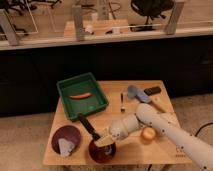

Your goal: Wipe red bowl with brush

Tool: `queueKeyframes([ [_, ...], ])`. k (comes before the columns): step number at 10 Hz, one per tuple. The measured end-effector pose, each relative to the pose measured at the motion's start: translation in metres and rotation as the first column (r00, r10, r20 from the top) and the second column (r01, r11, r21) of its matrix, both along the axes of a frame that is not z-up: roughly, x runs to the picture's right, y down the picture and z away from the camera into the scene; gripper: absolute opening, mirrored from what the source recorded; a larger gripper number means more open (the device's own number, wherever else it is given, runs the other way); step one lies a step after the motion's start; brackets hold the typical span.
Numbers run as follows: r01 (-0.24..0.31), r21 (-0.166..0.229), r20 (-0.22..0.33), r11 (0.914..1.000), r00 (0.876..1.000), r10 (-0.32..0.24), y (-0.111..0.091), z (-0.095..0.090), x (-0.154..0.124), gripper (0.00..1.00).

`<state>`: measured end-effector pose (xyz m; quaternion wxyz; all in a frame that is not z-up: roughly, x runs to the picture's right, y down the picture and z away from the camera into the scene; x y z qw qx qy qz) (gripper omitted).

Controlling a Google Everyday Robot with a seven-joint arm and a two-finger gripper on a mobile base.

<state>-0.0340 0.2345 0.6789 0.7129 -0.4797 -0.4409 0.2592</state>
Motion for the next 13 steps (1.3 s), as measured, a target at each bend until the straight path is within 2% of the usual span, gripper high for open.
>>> queueKeyframes([
  [2, 0.006, 0.004, 0.011, 1.0000, 1.000, -0.006, -0.010, 0.013, -0.007, 0.00],
  [4, 0.023, -0.007, 0.034, 0.9997, 0.999, -0.023, -0.010, 0.024, -0.019, 0.00],
  [6, 0.039, -0.017, 0.064, 0.9991, 0.997, -0.038, -0.007, 0.024, -0.034, 0.00],
  [8, 0.056, -0.025, 0.092, 0.9981, 0.994, -0.053, 0.002, 0.010, -0.042, 0.00],
  [10, 0.063, -0.037, 0.107, 0.9973, 0.992, -0.059, 0.020, -0.015, -0.043, 0.00],
  [11, 0.059, -0.042, 0.105, 0.9974, 0.993, -0.054, 0.026, -0.024, -0.039, 0.00],
  [13, 0.042, -0.033, 0.078, 0.9986, 0.996, -0.039, 0.027, -0.035, -0.023, 0.00],
])
